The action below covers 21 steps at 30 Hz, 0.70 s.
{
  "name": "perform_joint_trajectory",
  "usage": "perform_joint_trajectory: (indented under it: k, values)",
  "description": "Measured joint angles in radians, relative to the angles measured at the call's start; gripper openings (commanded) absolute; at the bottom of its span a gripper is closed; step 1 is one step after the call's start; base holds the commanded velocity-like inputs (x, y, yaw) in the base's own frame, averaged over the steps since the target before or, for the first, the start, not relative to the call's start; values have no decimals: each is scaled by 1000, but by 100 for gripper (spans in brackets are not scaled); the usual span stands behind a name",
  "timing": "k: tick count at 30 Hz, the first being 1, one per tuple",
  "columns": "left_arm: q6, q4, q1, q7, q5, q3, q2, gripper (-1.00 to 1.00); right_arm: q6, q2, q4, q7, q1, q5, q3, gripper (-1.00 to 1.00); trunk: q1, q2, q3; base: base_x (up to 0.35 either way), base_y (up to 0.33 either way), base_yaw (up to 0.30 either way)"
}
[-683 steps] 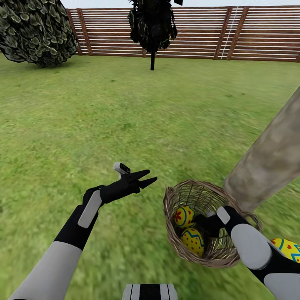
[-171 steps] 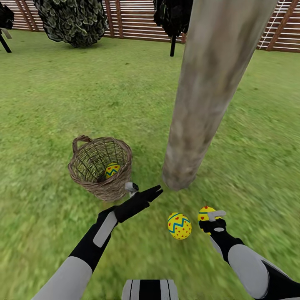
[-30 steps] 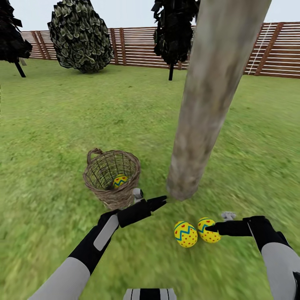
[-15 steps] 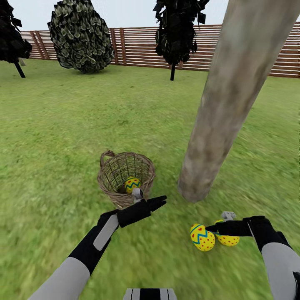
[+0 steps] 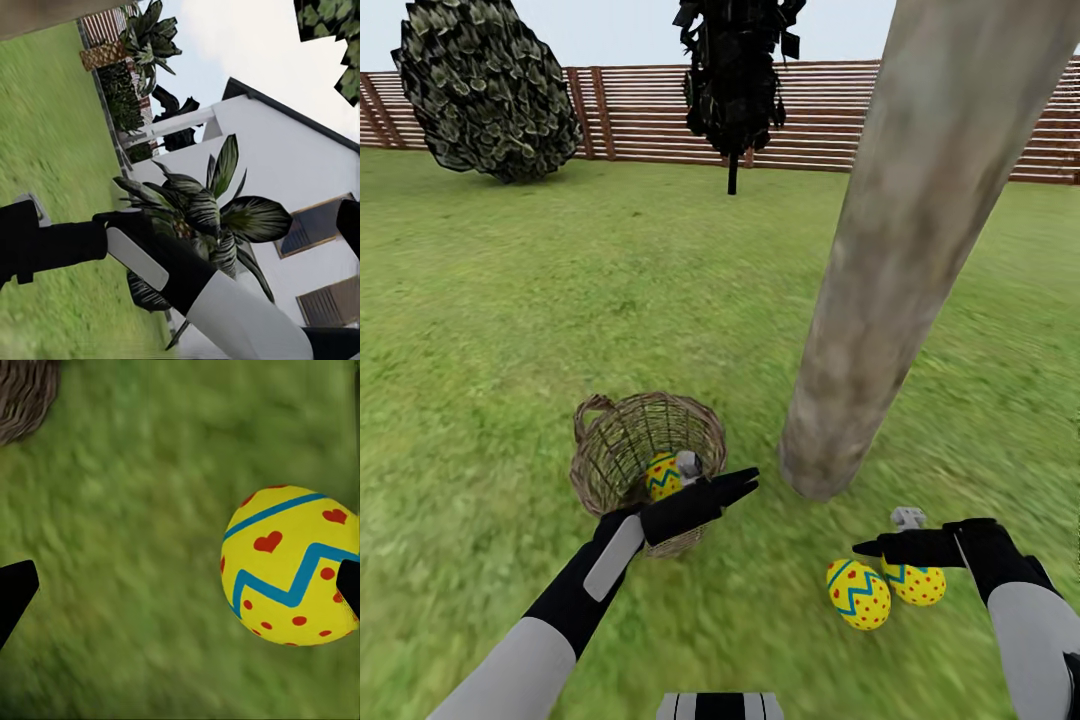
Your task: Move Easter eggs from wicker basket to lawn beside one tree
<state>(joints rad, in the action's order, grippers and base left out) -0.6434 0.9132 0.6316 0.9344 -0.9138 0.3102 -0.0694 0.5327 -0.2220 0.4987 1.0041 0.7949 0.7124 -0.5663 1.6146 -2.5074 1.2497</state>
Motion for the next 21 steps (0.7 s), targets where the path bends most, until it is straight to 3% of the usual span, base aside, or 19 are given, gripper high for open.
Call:
perform_joint_trajectory:
  k: [6, 12, 21]
  values:
    - [0, -1, 0, 0, -2, 1, 0, 100, 0, 1, -1, -1, 0, 0, 0, 100, 0, 0, -2, 159, 299, -271]
    - [1, -1, 0, 1, -3, 1, 0, 100, 0, 1, -1, 8, 0, -1, 0, 100, 0, 0, -3, 12, 132, -60]
    - [1, 0, 0, 1, -4, 1, 0, 100, 0, 0, -2, 6, 0, -2, 0, 100, 1, 0, -3, -186, 158, -2]
